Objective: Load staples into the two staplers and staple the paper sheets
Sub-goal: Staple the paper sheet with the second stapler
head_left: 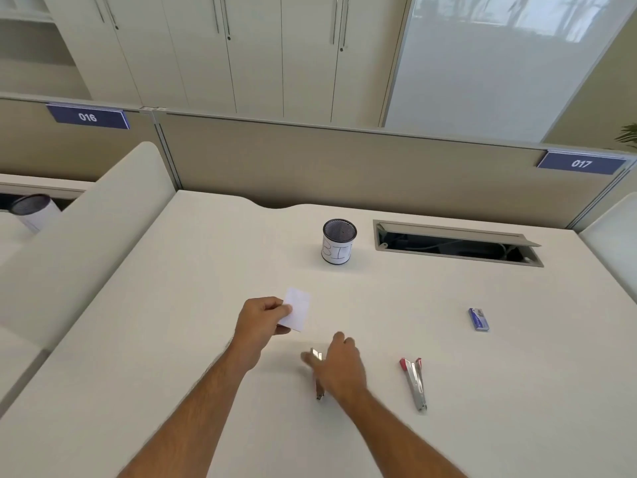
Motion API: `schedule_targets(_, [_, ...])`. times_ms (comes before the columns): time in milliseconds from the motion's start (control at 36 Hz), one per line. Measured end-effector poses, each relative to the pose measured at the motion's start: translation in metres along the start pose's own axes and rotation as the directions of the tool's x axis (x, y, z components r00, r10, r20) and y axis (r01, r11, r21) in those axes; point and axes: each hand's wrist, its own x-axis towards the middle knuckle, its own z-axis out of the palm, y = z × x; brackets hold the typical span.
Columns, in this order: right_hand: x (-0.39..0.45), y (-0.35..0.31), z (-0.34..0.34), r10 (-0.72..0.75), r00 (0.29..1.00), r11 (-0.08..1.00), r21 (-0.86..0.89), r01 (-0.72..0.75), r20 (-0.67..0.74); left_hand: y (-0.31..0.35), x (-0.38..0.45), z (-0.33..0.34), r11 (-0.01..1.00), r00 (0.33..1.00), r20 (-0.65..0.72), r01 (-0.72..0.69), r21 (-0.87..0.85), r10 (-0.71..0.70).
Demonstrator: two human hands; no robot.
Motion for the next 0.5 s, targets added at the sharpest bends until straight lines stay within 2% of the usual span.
schedule_targets(111, [-0.003, -0.013, 0.02, -0.023, 0.999, 0.979, -0.203, 0.016, -0.035, -0.005, 0.002, -0.012, 1.0, 1.0, -0.003, 0.019, -0.021, -0.019])
schedule_targets(222, [-0.001, -0.021, 0.019, -0.067, 0.997, 0.973, -0.223, 0.055, -0.047, -0.006, 0.004, -0.018, 0.999, 1.0, -0.014, 0.014, -0.029, -0.014])
schedule_targets(278, [0.001, -0.022, 0.015, -0.038, 0.998, 0.994, -0.103, 0.034, -0.043, -0.007, 0.005, -0.018, 1.0, 1.0, -0.024, 0.019, -0.023, -0.019])
schedule_targets(361, [0.002, -0.017, 0.007, 0.014, 0.997, 0.957, 0.289, 0.009, -0.078, -0.011, 0.004, -0.017, 1.0, 1.0, -0.024, 0.019, -0.019, -0.019])
schedule_targets(444, [0.0, -0.016, -0.003, 0.036, 0.998, 0.769, 0.64, 0.011, -0.06, -0.013, 0.004, -0.012, 1.0, 1.0, -0.027, 0.014, -0.022, -0.014])
schedule_targets(500, [-0.001, -0.018, -0.01, 0.03, 0.999, 0.609, 0.793, -0.004, -0.018, -0.013, 0.003, -0.007, 1.0, 1.0, -0.013, 0.01, -0.022, -0.011])
